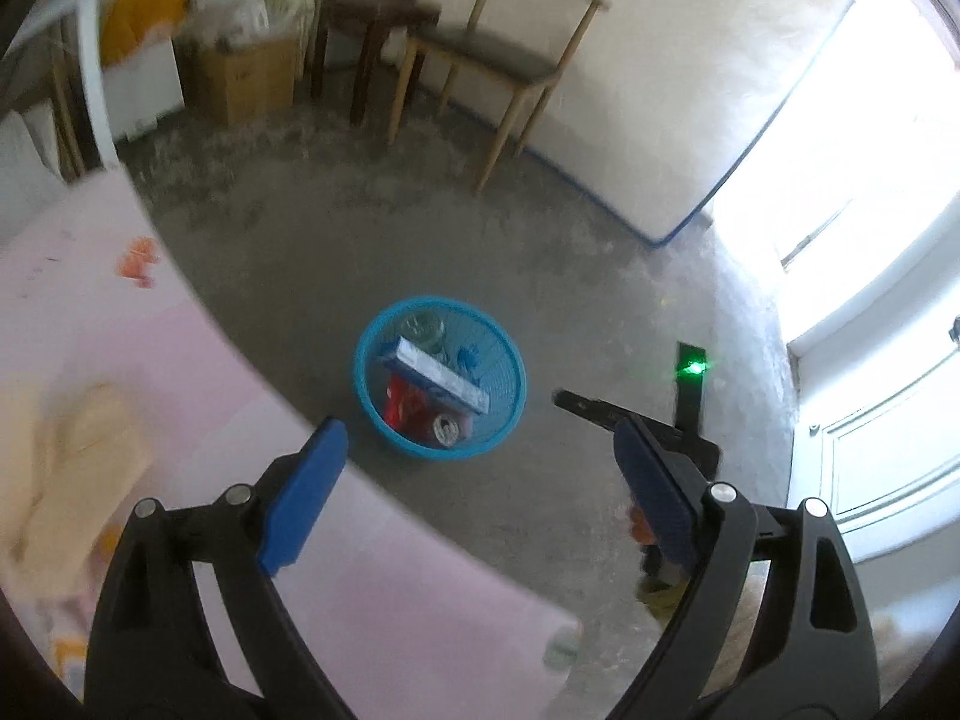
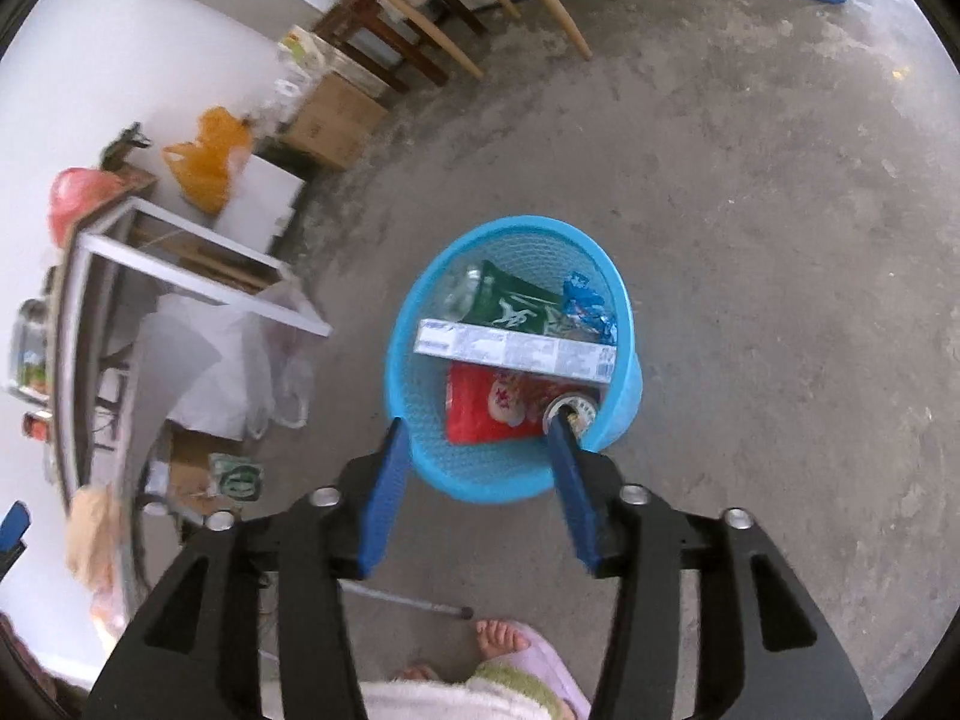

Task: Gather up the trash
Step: 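Open both tools over the wastebasket to drop the can and wrapper, then move both tools back to the table and grasp the yellow box with the left tool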

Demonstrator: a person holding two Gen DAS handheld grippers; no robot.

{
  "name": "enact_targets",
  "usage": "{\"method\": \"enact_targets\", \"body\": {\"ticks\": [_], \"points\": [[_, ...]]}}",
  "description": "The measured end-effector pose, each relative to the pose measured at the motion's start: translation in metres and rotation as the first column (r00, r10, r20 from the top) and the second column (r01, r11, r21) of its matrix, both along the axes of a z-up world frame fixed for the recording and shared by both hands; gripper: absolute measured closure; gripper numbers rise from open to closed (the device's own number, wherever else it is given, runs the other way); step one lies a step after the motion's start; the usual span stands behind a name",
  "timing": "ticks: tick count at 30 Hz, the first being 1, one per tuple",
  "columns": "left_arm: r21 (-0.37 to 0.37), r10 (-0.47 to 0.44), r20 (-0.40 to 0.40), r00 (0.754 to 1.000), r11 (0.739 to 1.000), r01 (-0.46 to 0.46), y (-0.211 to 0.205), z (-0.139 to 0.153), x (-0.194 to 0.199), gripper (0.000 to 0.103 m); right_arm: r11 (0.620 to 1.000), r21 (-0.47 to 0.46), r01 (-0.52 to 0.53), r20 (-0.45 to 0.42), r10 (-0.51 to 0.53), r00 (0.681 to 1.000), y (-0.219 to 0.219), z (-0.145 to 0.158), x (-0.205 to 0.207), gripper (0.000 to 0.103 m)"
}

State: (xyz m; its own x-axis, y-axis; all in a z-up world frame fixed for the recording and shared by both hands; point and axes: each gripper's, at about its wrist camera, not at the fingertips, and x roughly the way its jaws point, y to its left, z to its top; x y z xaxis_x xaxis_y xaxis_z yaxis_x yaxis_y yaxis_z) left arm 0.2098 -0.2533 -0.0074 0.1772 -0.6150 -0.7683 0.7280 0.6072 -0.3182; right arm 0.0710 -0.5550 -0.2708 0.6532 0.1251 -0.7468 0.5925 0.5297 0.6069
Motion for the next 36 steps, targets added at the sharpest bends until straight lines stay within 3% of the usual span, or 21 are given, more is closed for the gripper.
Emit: {"method": "enact_targets", "body": {"ticks": [5,9,12,16,20,24,27,31,36], "points": [[-0.044,0.100,0.108,0.989,0.994,-0.096,0.091,0.020,-0.032,0.016,1.000,-0.019,-0.012,0.046,0.012,0.999,0.029,0.032,-0.054,0.043],[-0.008,0.222,0.165,0.961,0.975,-0.223,0.163,0.023,-0.054,0.016,0.997,-0.025,-0.071,0.054,0.072,0.996,0.056,0.056,-0.072,0.043],[-0.020,0.303,0.226,0.926,0.952,-0.306,0.213,0.026,-0.075,0.015,0.992,-0.045,-0.121,0.080,0.124,0.989,0.077,0.081,-0.072,0.043],[-0.026,0.393,0.303,0.868,0.914,-0.405,0.249,0.022,-0.091,0.014,0.978,-0.064,-0.198,0.140,0.206,0.969,0.109,0.119,-0.056,0.039],[-0.037,0.445,0.308,0.841,0.889,-0.457,0.272,0.010,-0.095,0.014,0.935,-0.118,-0.336,0.191,0.353,0.916,0.160,0.159,-0.028,0.038],[-0.011,0.454,0.406,0.793,0.870,-0.492,0.277,-0.001,-0.089,0.014,0.865,-0.167,-0.474,0.185,0.500,0.846,0.214,0.181,0.000,0.038],[0.011,0.414,0.426,0.804,0.887,-0.462,0.269,-0.009,-0.074,0.014,0.802,-0.184,-0.569,0.172,0.596,0.784,0.257,0.189,0.018,0.038],[0.103,0.373,0.435,0.820,0.884,-0.457,0.261,-0.024,-0.046,0.014,0.733,-0.195,-0.651,0.186,0.679,0.710,0.304,0.196,0.045,0.038],[0.189,0.297,0.445,0.845,0.891,-0.413,0.252,-0.044,-0.028,0.014,0.712,-0.114,-0.693,0.194,0.700,0.688,0.334,0.179,0.085,0.047]]}}
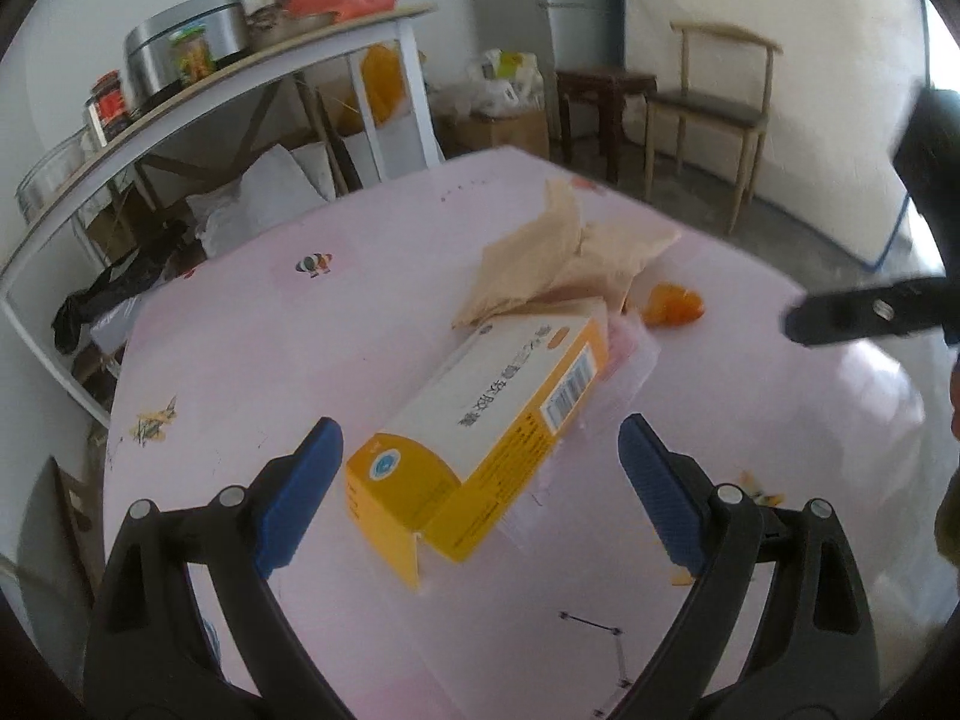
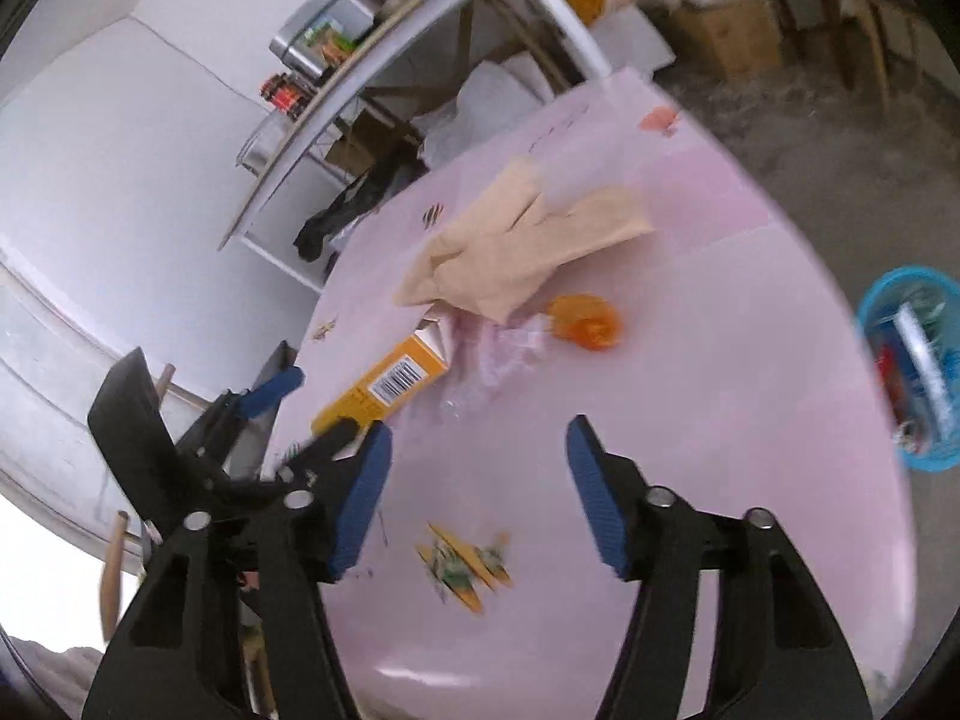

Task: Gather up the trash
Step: 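Move both tools back to the table and grasp the yellow box with the left tool, then lift the yellow-white medicine box with the left tool while the right tool grasps the orange peel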

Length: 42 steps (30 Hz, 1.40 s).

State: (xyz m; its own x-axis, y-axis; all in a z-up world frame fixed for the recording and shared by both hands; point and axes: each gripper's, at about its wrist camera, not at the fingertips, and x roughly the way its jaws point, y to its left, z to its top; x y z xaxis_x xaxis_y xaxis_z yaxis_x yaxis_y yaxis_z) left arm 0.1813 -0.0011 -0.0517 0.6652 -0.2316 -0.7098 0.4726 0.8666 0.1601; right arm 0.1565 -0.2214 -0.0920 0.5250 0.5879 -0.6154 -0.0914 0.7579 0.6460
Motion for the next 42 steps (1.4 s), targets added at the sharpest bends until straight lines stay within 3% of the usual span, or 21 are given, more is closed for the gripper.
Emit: {"method": "enact_targets", "body": {"ticks": [4,7,9,12,15,18,19,30,34,40,42], "points": [[0.115,-0.044,0.021,0.999,0.992,0.042,-0.012,-0.015,0.005,0.022,0.999,-0.032,-0.006,-0.043,0.005,0.999,0.023,-0.016,0.032,0.053],[0.160,-0.050,0.010,0.999,0.986,0.048,-0.015,-0.023,0.011,0.036,0.999,-0.042,0.003,-0.067,-0.005,0.998,0.031,-0.026,0.049,0.054],[0.147,-0.040,-0.013,0.999,0.988,0.042,-0.012,-0.027,0.016,0.040,0.999,-0.049,0.001,-0.071,-0.004,0.997,0.034,-0.031,0.055,0.055],[0.131,-0.025,0.007,1.000,0.991,0.024,-0.005,-0.025,0.015,0.047,0.998,-0.058,-0.003,-0.079,-0.001,0.997,0.042,-0.035,0.062,0.068],[0.123,-0.014,0.025,1.000,0.992,0.010,-0.001,-0.020,0.010,0.054,0.998,-0.059,-0.013,-0.086,0.008,0.996,0.046,-0.037,0.064,0.073],[0.116,-0.011,0.034,0.999,0.993,0.007,0.002,-0.016,0.004,0.057,0.999,-0.044,-0.023,-0.086,0.019,0.996,0.046,-0.036,0.063,0.082],[0.115,-0.010,0.039,0.999,0.993,0.006,0.003,-0.014,-0.001,0.059,0.999,-0.034,-0.025,-0.083,0.022,0.996,0.045,-0.035,0.062,0.103],[0.030,0.036,0.021,0.999,0.999,-0.037,0.030,0.008,-0.029,0.069,0.998,0.029,-0.064,-0.099,0.066,0.993,0.046,-0.024,0.034,0.101],[-0.088,0.059,-0.044,0.997,0.994,-0.062,0.048,0.019,-0.039,0.071,0.997,0.014,-0.072,-0.093,0.073,0.993,0.041,-0.017,0.014,0.101],[-0.085,0.021,-0.130,0.991,0.996,-0.033,0.043,0.016,-0.074,0.073,0.980,-0.189,-0.062,-0.036,0.056,0.998,0.028,-0.001,-0.006,0.100],[-0.079,0.002,-0.153,0.988,0.997,-0.015,0.034,0.008,-0.087,0.071,0.948,-0.317,-0.034,0.007,0.038,0.999,0.025,0.005,-0.002,0.099]]}}
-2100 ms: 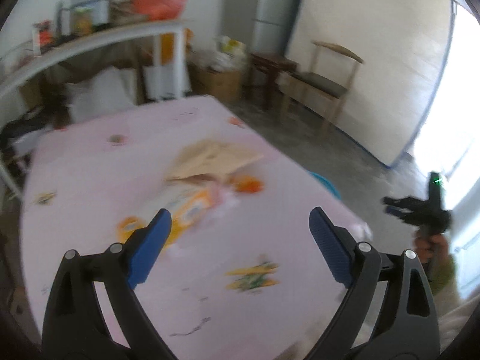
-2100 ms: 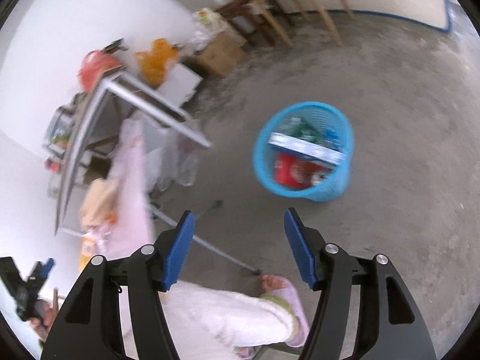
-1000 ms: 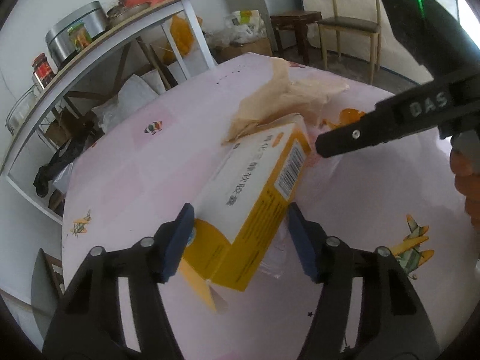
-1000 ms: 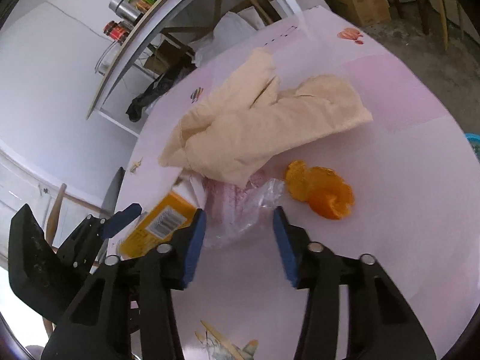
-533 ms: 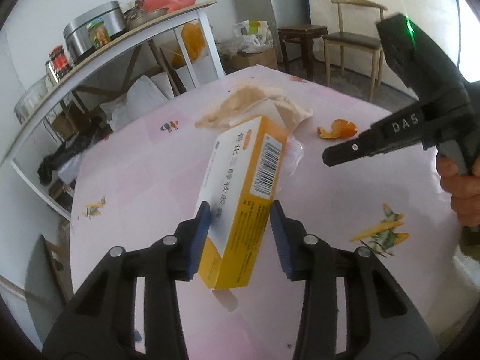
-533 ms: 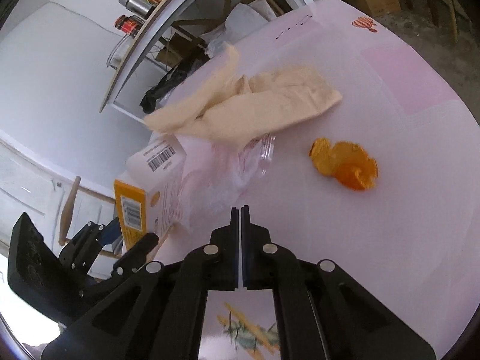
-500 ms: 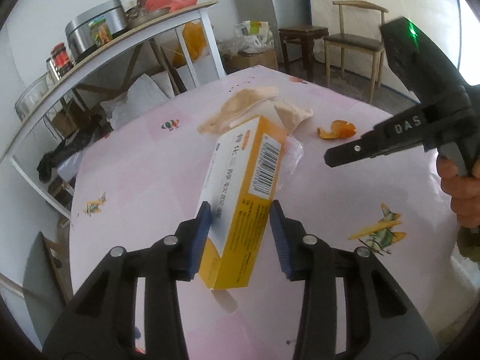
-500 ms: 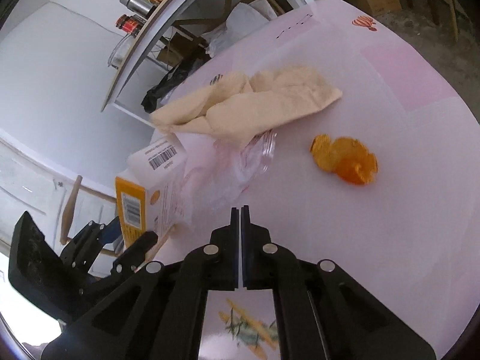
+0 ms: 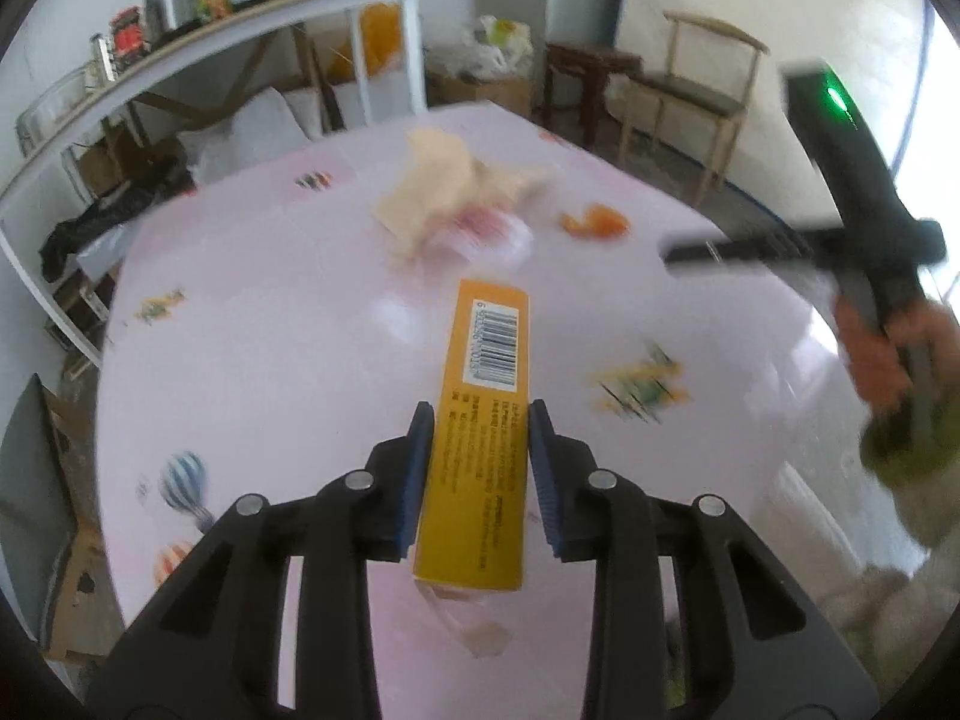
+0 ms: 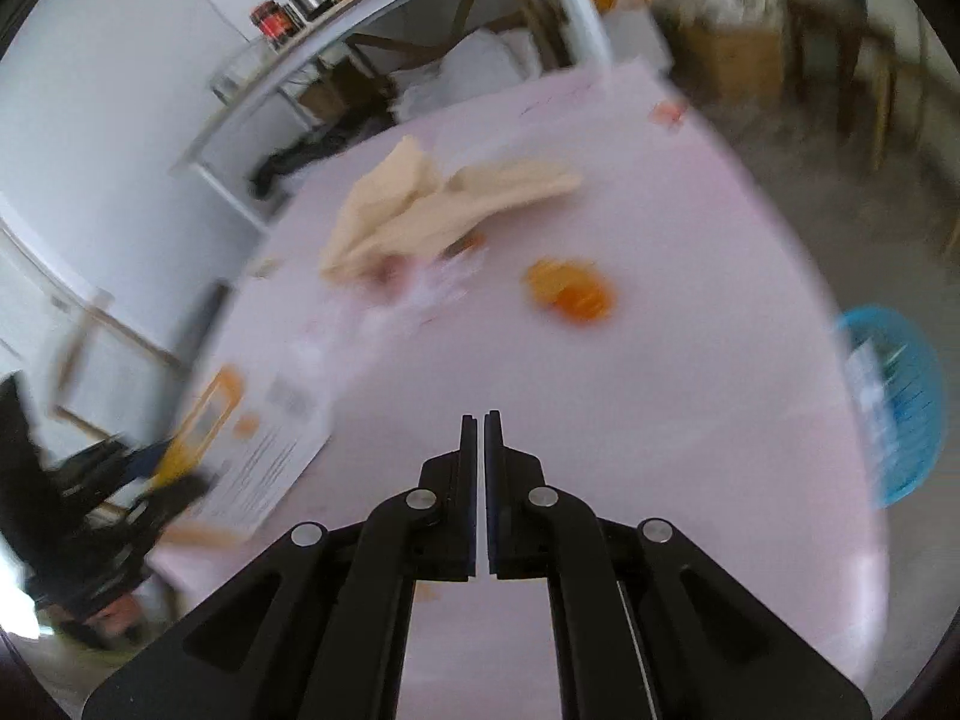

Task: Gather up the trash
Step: 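Lift the yellow-white medicine box with the left tool while the right tool grasps the orange peel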

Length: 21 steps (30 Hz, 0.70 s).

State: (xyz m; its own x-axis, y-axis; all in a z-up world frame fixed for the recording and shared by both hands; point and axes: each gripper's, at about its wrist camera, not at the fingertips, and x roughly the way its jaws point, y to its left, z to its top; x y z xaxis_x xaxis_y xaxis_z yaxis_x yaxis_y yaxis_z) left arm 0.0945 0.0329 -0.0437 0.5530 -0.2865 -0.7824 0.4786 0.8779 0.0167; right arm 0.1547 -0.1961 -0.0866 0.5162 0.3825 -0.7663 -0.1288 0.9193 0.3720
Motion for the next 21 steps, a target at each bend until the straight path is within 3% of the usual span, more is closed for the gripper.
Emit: {"method": "enact_targets", "body": {"ticks": [2,4,6,10,12,13,14,16,21], "points": [[0.006,-0.016,0.003,1.000,1.000,0.016,-0.008,-0.006,-0.012,0.069,0.997,-0.071,-0.004,0.041,0.007,0.999,-0.002,0.004,0.012,0.084],[-0.001,-0.028,-0.006,1.000,1.000,0.028,-0.012,-0.010,-0.018,0.063,0.992,-0.128,0.004,0.066,0.005,0.998,-0.004,0.005,0.029,0.059],[-0.023,-0.028,-0.009,1.000,0.999,0.027,-0.013,-0.010,-0.022,0.054,0.982,-0.187,-0.009,0.088,0.026,0.996,-0.002,0.003,0.044,0.055],[-0.037,-0.009,0.026,1.000,0.999,0.010,-0.004,-0.006,-0.023,0.032,0.966,-0.257,-0.024,0.052,0.038,0.998,0.001,-0.011,0.073,0.055],[-0.036,0.007,0.037,0.999,0.999,-0.005,0.001,-0.004,-0.020,0.028,0.963,-0.268,-0.039,0.034,0.050,0.998,0.007,-0.018,0.083,0.055],[-0.045,0.012,0.035,0.999,0.999,-0.011,0.005,-0.003,-0.018,0.027,0.960,-0.275,-0.046,0.028,0.056,0.998,0.010,-0.021,0.084,0.057],[-0.061,0.021,0.029,0.999,0.998,-0.019,0.010,-0.003,-0.016,0.024,0.959,-0.279,-0.050,0.023,0.058,0.998,0.012,-0.023,0.084,0.067],[-0.104,0.038,-0.004,0.999,0.994,-0.038,0.017,-0.005,-0.009,0.023,0.958,-0.283,-0.053,0.022,0.062,0.998,0.015,-0.026,0.081,0.084],[-0.238,0.069,-0.165,0.984,0.965,-0.107,0.031,-0.022,0.012,0.023,0.966,-0.252,-0.050,0.016,0.055,0.998,0.016,-0.023,0.071,0.092]]}}
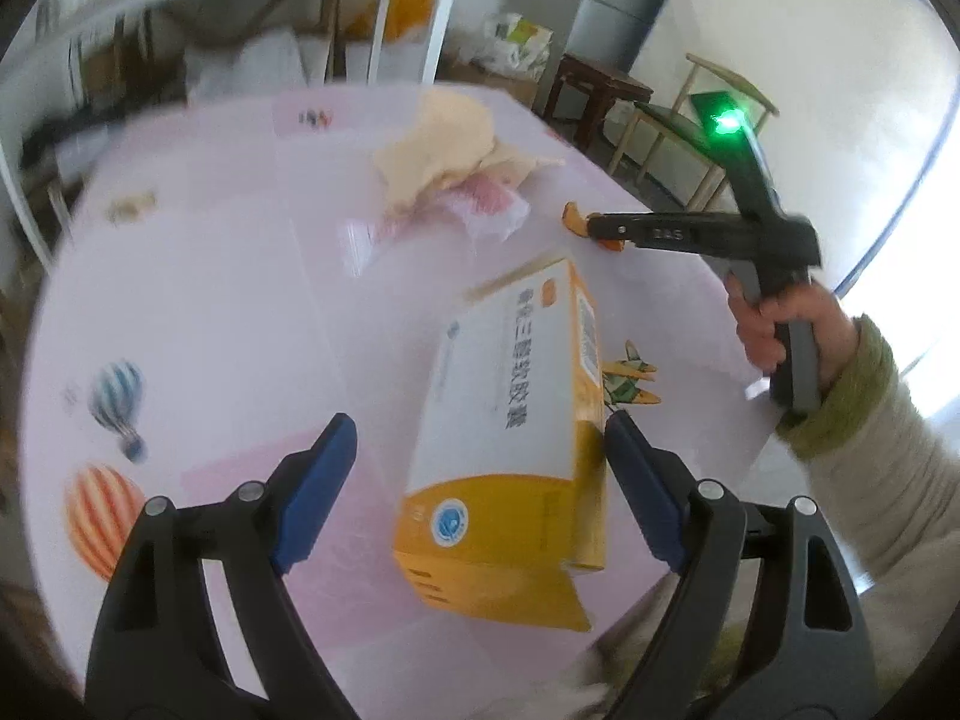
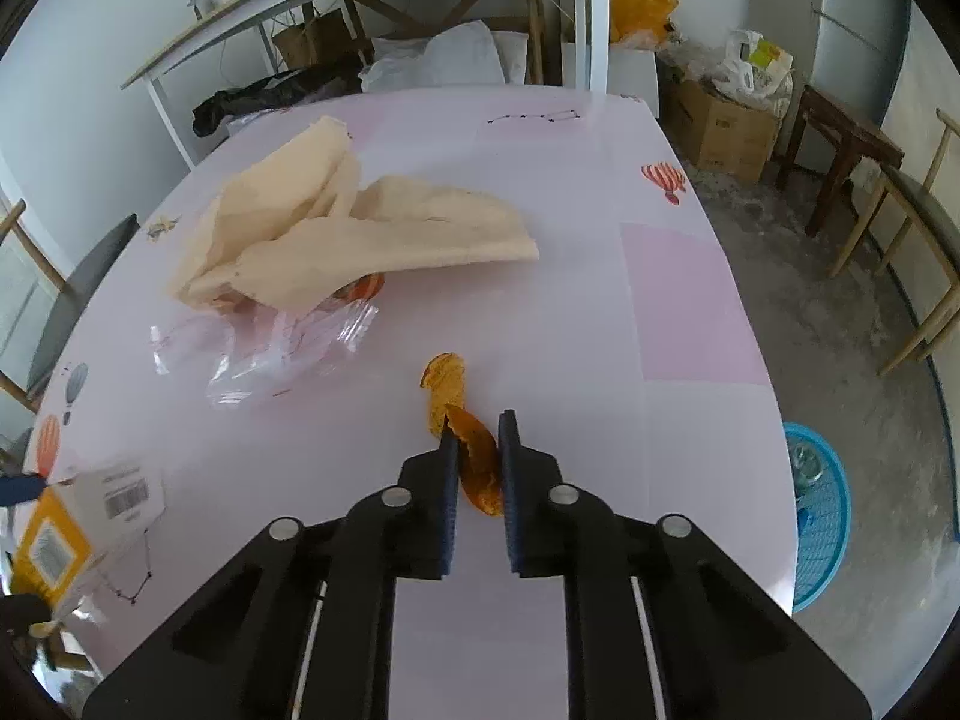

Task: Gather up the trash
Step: 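Lift the yellow-white medicine box with the left tool while the right tool grasps the orange peel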

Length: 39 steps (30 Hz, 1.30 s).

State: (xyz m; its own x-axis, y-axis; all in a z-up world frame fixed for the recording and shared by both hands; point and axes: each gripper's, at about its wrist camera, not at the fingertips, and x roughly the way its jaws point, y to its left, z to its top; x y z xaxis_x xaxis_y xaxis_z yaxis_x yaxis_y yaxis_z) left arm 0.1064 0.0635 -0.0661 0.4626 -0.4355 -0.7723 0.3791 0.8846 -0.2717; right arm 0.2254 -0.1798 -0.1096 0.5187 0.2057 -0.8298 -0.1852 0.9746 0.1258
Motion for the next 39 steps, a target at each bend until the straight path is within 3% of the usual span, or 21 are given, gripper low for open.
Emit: {"method": "enact_targets", "body": {"ticks": [5,11,16,23,28,34,39], "points": [[-0.074,-0.007,-0.061,0.998,0.997,0.002,-0.002,-0.009,0.001,0.023,0.998,0.061,0.017,-0.027,-0.016,1.000,-0.007,0.003,-0.022,0.093],[-0.098,-0.017,-0.089,0.996,0.995,0.009,-0.010,-0.008,-0.007,0.022,0.987,0.142,0.073,-0.071,-0.064,0.995,-0.022,0.006,-0.070,0.093],[0.021,-0.036,-0.023,0.999,0.999,0.036,-0.029,-0.005,-0.015,0.019,0.977,0.168,0.129,-0.092,-0.115,0.989,-0.030,0.007,-0.111,0.092],[0.209,-0.020,0.048,0.999,0.978,0.010,-0.057,-0.013,-0.009,0.019,0.977,0.158,0.143,-0.101,-0.128,0.987,-0.026,-0.001,-0.127,0.084],[0.241,0.007,0.039,0.999,0.970,-0.016,-0.064,-0.022,-0.002,0.022,0.980,0.146,0.132,-0.080,-0.121,0.989,-0.021,0.000,-0.132,0.064],[0.255,0.028,0.012,1.000,0.966,-0.030,-0.063,-0.030,0.002,0.032,0.994,0.052,0.092,-0.041,-0.090,0.995,-0.008,-0.001,-0.134,0.059],[0.274,0.033,0.013,0.999,0.961,-0.035,-0.062,-0.035,0.001,0.033,0.996,0.001,0.084,-0.017,-0.084,0.996,-0.004,-0.001,-0.135,0.058]]}}
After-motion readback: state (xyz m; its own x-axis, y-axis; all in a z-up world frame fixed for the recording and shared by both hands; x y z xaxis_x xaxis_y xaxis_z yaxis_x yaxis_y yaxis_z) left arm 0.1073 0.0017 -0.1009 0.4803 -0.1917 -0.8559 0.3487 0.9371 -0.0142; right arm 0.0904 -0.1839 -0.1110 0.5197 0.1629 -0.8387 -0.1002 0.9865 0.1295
